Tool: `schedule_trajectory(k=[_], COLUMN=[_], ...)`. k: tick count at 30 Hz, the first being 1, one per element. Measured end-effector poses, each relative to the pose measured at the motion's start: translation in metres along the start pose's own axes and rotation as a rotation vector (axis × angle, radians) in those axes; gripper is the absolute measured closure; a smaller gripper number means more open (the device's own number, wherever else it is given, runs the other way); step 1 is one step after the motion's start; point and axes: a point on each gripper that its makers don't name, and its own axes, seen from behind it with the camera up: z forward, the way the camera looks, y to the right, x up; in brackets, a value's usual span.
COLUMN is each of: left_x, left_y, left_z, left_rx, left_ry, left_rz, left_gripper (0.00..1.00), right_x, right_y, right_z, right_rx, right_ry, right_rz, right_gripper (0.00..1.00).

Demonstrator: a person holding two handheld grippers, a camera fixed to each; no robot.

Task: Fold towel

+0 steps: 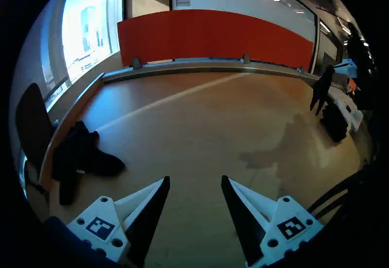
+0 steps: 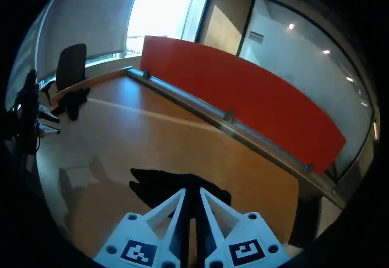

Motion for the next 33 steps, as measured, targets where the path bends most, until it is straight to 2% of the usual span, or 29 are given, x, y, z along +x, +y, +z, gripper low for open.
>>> schedule_trajectory(k=[11, 17, 26, 33], left_x=[0.003, 0.005, 0.008, 0.009], left_y=[0.003, 0.005, 0.010, 0.013], left_z=[0.001, 0.002, 0.003, 0.004], left_rx=[0.003, 0.004, 0.002, 0.002], left_ry=[-0.003, -0.004, -0.004, -0.007], left_rz=[0.009, 0.017, 0.026, 0.031], left_gripper=[0.22, 0.22, 0.22, 0.22], right_x=[-0.025, -0.042, -0.063, -0.075], right_y=[0.069, 0.097, 0.127, 0.136], right_z=[-0.012, -0.016, -0.019, -0.020], right_rx=[-0.073, -0.104, -0.135, -0.143], right_ry=[-0.050, -0.083, -0.125, -0.146], right_rz=[0.032, 0.046, 0.069, 0.080], right_gripper=[0.95, 0.95, 0.96, 0.95])
